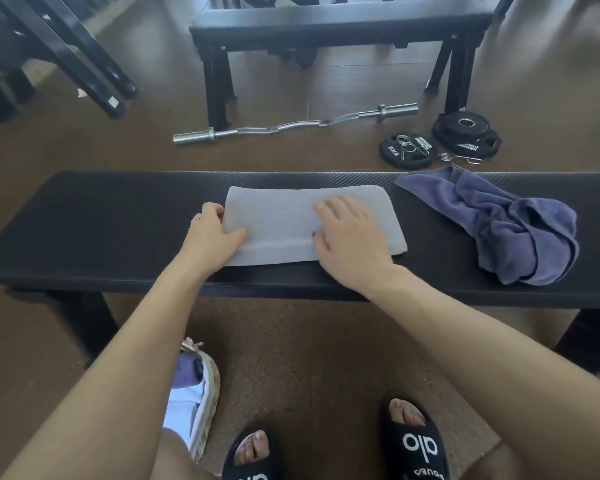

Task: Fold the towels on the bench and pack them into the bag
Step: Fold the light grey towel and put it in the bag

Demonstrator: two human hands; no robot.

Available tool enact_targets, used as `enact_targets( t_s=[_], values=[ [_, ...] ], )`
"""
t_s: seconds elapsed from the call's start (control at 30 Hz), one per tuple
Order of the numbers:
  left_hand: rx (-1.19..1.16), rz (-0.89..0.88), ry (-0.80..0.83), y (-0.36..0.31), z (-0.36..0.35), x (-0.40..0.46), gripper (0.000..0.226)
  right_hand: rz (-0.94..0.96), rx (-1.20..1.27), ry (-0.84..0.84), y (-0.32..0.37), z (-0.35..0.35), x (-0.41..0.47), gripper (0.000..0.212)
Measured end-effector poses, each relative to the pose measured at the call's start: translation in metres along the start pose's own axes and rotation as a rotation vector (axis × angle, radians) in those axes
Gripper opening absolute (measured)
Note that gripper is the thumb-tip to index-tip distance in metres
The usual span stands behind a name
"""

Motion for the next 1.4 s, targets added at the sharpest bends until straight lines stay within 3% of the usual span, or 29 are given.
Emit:
enact_targets(
  t_s=[0.1,0.23,0.37,0.47,0.53,0.6,0.63,0.73,0.8,0.9,1.0,1.07,1.13,1.23,1.3,1.4],
  values=[
    [-0.056,0.120,0.031,-0.002,0.002,-0.002,0.048,0.075,0.196,0.065,0.030,0.005,-0.002,0.051],
    [-0.428,0.217,0.129,-0.012,-0.001,-0.015,0.057,0.102,0.273,0.220,0.053,0.010,-0.008,0.070],
    [-0.515,0.137,0.145,-0.023,-0.001,-0.027,0.066,0.086,0.327,0.201,0.069,0.010,-0.017,0.075],
    [-0.557,0.041,0.173,-0.037,0.003,-0.038,0.048,-0.105,0.472,0.147,0.070,0.010,-0.017,0.060],
    [-0.544,-0.033,0.222,-0.047,0.007,-0.044,0.039,-0.152,0.536,0.094,0.067,0.011,-0.017,0.039],
    [-0.475,-0.113,0.243,-0.047,0.009,-0.047,0.045,-0.114,0.551,0.074,0.062,0.015,-0.019,0.011],
    [-0.389,-0.174,0.216,-0.045,0.010,-0.047,0.046,-0.102,0.546,0.090,0.058,0.017,-0.020,0.008],
    [-0.033,-0.382,0.162,-0.029,0.011,-0.043,0.042,-0.118,0.507,0.161,0.041,0.023,-0.023,0.011],
    [0.082,-0.475,0.141,-0.021,0.007,-0.041,0.034,-0.152,0.510,0.202,0.030,0.027,-0.026,0.013],
    [0.036,-0.547,0.084,-0.020,0.008,-0.038,0.015,-0.245,0.581,0.227,0.019,0.035,-0.030,0.011],
    [-0.042,-0.541,0.159,-0.026,0.014,-0.041,0.014,-0.286,0.627,0.219,0.009,0.048,-0.035,0.014],
    [-0.073,-0.576,0.250,-0.033,0.015,-0.048,0.016,-0.214,0.540,0.178,0.002,0.056,-0.036,0.021],
    [-0.108,-0.615,0.282,-0.040,0.014,-0.052,0.012,-0.069,0.356,0.014,-0.003,0.063,-0.033,0.021],
    [-0.139,-0.666,0.133,-0.048,0.017,-0.054,0.007,0.101,0.152,-0.191,-0.007,0.065,-0.027,0.027],
    [-0.122,-0.706,0.093,-0.052,0.017,-0.055,0.005,0.131,0.128,-0.209,-0.008,0.065,-0.026,0.026],
    [-0.076,-0.713,0.192,-0.050,0.007,-0.058,0.005,0.061,0.186,-0.097,-0.010,0.062,-0.034,0.017]
  ],
)
Point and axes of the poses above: each hand's wrist, its own x-axis towards the middle knuckle, its own z-axis out of the back of the hand, y = z × x, the point moved 2 cm from there along x, towards the middle knuckle, and after that the axes turned 6 degrees about -y, right-handed, at the moved point
